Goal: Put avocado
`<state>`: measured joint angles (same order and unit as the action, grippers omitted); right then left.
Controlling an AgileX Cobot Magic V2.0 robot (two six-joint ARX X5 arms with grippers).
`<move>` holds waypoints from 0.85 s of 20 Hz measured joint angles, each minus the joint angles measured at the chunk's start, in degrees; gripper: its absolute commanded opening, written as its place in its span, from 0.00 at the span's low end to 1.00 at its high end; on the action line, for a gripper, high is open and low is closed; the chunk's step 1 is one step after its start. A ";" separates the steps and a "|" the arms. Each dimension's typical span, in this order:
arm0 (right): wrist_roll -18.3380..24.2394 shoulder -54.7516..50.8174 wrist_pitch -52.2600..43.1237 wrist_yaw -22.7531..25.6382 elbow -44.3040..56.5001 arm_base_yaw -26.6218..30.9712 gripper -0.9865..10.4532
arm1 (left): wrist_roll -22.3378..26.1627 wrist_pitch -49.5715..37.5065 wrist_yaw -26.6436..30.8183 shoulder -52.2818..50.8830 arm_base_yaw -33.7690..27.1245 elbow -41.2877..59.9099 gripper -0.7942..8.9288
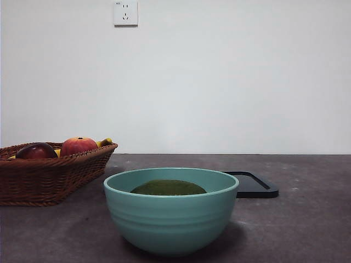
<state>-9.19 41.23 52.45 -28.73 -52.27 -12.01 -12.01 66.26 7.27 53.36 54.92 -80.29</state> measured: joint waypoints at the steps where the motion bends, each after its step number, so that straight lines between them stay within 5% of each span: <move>1: 0.00 0.00 0.44 0.31 0.00 0.00 0.60 | -0.57 -0.96 1.01 -2.84 0.02 2.16 0.66; 9: 1.77 0.00 1.11 0.48 0.00 -0.07 0.60 | -4.07 -1.20 4.85 -26.49 0.02 24.94 0.66; 17: -0.92 5.84 -0.85 4.22 -0.02 -9.73 0.60 | -5.27 -1.55 4.87 -34.40 0.04 26.95 0.66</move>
<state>-10.11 47.07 51.59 -24.51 -52.29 -21.74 -17.28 64.71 12.14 18.96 54.96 -53.34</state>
